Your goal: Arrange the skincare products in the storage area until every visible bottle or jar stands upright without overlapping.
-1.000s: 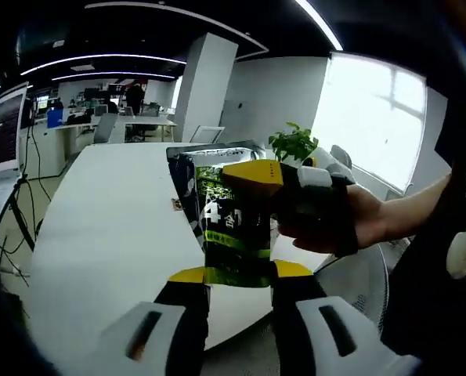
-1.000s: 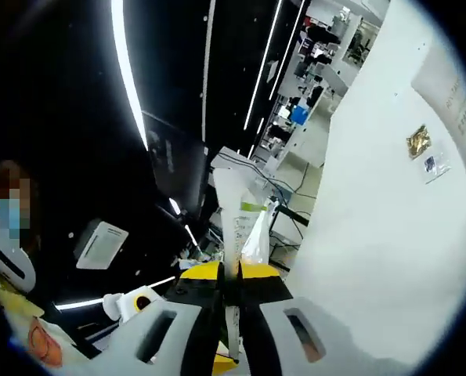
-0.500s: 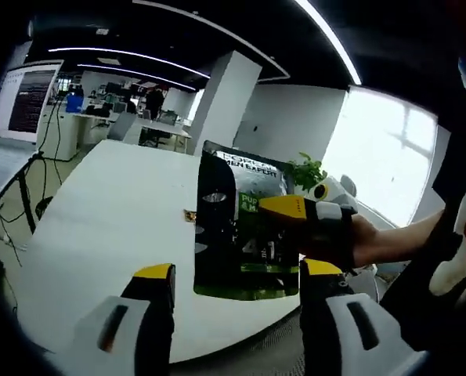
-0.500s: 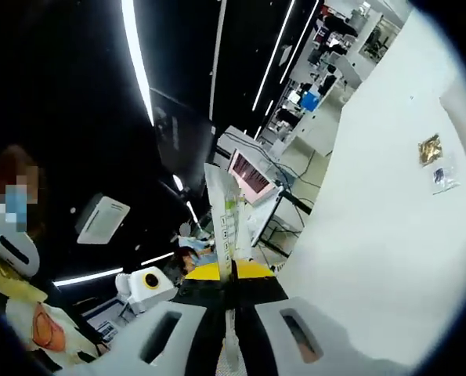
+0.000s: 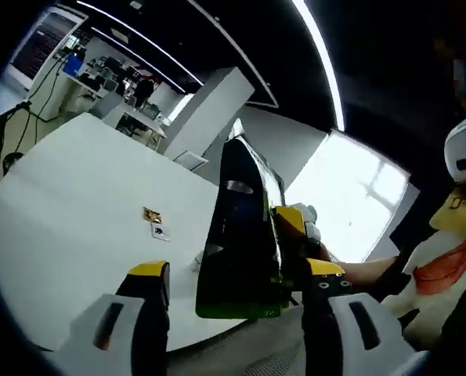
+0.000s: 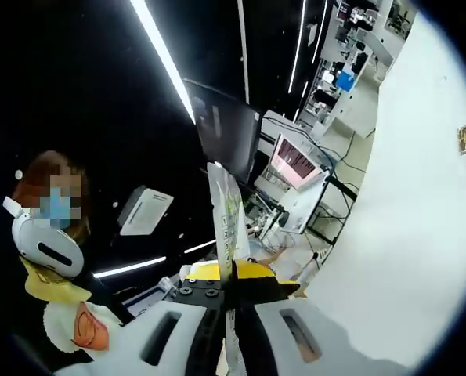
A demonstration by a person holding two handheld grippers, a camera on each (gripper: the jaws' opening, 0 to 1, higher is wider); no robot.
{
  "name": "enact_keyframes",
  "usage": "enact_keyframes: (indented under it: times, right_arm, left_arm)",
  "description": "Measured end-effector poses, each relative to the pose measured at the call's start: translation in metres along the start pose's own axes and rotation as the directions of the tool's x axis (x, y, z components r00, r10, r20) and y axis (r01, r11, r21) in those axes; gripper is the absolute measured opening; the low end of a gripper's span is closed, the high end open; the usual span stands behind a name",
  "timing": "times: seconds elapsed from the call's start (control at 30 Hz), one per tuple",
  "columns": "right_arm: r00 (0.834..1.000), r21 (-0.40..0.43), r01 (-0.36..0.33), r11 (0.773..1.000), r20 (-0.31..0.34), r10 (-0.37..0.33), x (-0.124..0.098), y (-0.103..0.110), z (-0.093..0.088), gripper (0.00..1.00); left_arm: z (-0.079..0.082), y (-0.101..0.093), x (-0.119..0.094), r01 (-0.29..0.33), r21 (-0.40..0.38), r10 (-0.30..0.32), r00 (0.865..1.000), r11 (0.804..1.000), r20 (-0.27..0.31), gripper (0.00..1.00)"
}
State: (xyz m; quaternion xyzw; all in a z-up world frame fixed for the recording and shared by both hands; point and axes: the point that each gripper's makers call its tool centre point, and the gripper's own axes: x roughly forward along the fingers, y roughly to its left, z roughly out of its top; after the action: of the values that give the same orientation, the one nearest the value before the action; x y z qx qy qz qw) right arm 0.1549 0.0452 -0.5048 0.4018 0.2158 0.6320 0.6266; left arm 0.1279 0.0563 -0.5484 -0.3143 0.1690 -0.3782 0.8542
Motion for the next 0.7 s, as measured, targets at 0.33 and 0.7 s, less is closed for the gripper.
enact_keyframes:
  times: [0.33,0.7]
  right_arm:
    - [0.993,-0.032,0.108,0.994,-0.053,-0.11,-0.001,-0.017,-0.01,0.01]
    - [0.966,-0.07,0.233,0.97,-0.101,-0.239,-0.003,-0.037,-0.016,0.02]
  left_arm:
    - [-0.01,0.003,-0.002,-0.042,-0.004,0.042,0.998,0.999,-0.045,0.3]
    - [-0.008,0.01,-0.013,-0.076,-0.109,0.076,0.997,0.991,0.0,0.0]
